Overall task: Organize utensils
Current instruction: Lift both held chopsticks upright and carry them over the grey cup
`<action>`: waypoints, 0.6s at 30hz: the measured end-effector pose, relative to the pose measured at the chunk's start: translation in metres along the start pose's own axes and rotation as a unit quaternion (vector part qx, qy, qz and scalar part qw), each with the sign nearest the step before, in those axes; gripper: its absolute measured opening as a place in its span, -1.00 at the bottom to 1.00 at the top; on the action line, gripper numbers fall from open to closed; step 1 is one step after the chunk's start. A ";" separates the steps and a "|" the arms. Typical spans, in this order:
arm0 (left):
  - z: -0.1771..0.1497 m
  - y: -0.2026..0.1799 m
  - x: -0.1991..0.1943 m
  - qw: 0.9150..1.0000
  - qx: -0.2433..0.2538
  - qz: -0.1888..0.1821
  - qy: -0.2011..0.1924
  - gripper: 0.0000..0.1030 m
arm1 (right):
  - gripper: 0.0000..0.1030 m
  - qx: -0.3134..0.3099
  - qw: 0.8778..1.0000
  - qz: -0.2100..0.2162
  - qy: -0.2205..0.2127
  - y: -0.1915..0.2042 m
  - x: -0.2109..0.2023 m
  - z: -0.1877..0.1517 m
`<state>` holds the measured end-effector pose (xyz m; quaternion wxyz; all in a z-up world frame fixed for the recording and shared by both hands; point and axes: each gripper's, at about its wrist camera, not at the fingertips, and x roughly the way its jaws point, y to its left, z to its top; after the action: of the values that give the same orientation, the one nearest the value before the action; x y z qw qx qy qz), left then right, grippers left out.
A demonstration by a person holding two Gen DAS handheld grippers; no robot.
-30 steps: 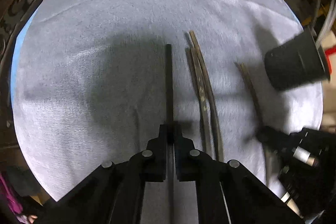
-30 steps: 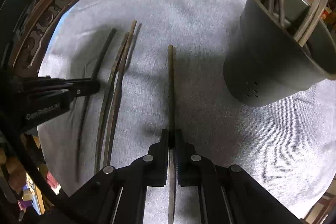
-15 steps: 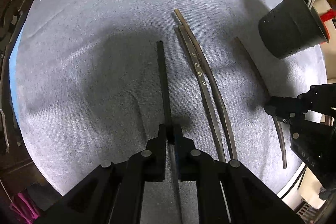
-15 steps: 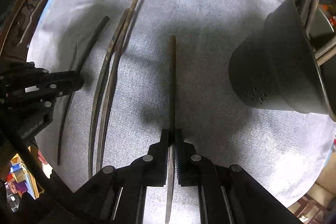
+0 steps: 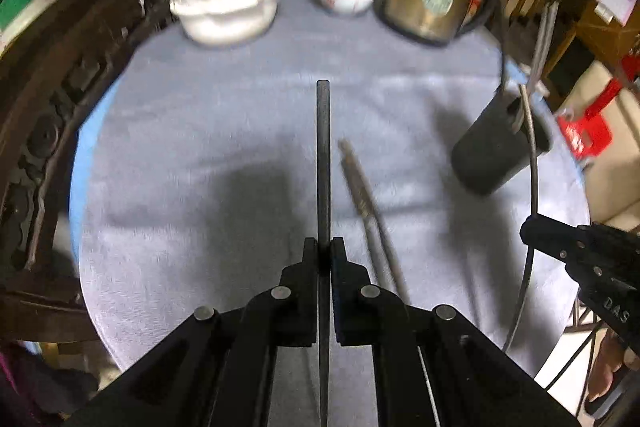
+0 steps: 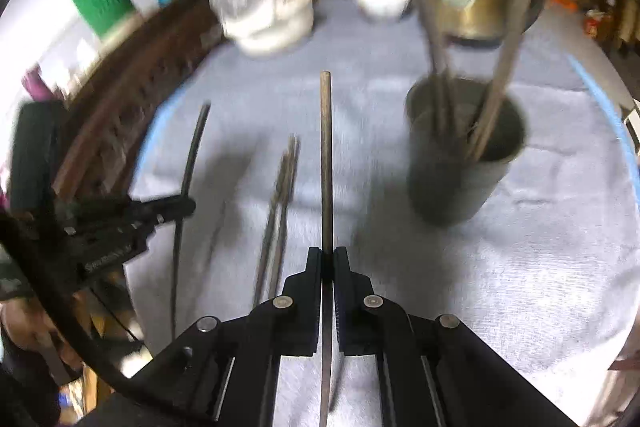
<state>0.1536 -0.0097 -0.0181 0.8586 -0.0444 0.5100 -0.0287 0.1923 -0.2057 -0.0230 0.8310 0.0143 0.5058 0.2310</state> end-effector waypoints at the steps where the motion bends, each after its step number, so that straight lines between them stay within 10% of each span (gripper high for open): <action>1: 0.002 -0.002 -0.003 1.000 -0.001 0.005 -0.013 -0.88 | -0.88 0.008 0.999 -0.012 -0.029 -0.002 -0.011 -0.003; 10: 0.009 0.021 -0.034 0.977 -0.071 -0.005 -0.199 -0.88 | -0.88 0.051 0.965 -0.097 -0.239 -0.024 -0.061 -0.022; 18: 0.005 0.027 -0.027 0.955 -0.085 0.010 -0.283 -0.88 | -0.88 0.057 0.931 -0.167 -0.319 -0.036 -0.066 -0.038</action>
<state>0.1452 0.0203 0.0051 0.9611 -0.1181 0.2471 0.0369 0.1480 -0.2719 0.0039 0.9731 0.0497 0.2211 0.0427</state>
